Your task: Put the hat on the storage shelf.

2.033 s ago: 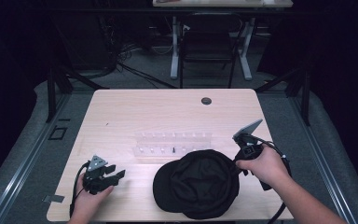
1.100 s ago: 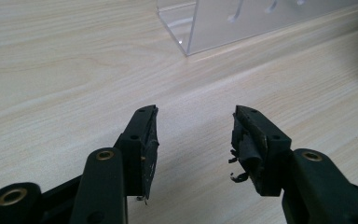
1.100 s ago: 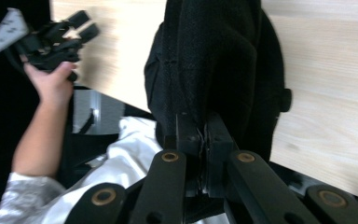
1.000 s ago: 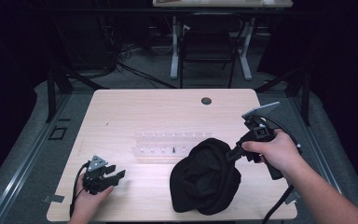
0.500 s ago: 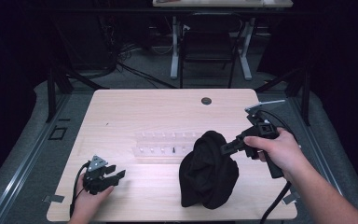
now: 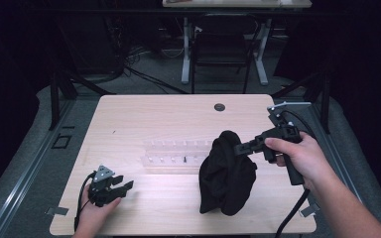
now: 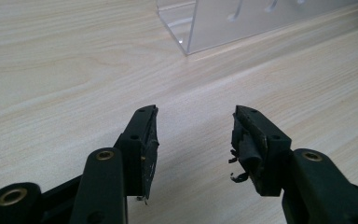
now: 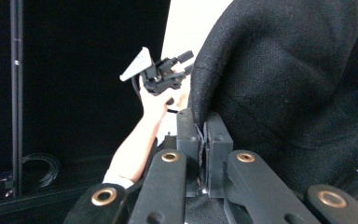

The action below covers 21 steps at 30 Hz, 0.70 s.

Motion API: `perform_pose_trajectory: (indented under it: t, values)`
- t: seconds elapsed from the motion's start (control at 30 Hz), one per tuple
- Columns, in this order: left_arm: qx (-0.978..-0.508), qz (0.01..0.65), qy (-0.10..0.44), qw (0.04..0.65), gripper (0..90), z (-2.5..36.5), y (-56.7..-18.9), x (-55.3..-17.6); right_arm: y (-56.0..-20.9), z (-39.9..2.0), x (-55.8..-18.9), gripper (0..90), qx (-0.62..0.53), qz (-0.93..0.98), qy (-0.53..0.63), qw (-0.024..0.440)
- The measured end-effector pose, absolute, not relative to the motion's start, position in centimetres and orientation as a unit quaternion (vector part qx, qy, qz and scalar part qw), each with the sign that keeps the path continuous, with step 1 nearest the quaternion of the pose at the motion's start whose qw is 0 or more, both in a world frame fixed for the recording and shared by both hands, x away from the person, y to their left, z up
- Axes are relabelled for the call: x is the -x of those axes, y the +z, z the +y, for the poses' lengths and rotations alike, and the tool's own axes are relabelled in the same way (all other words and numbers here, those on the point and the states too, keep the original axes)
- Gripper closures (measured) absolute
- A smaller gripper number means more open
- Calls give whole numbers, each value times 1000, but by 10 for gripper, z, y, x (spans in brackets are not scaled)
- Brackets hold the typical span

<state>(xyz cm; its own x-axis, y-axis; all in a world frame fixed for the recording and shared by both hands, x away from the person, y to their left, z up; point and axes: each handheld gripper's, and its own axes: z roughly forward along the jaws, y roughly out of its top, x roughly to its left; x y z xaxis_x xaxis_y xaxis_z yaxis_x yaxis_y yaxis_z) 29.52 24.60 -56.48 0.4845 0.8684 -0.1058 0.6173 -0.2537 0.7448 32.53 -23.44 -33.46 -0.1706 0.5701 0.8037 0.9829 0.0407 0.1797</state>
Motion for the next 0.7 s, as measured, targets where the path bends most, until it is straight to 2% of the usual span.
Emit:
perform_pose_trajectory:
  t: [0.7]
  values:
    - [-775, 478, 166, 379, 505, 246, -566, -296, -286, -223, -350, 878, 572, -663, -421, 237]
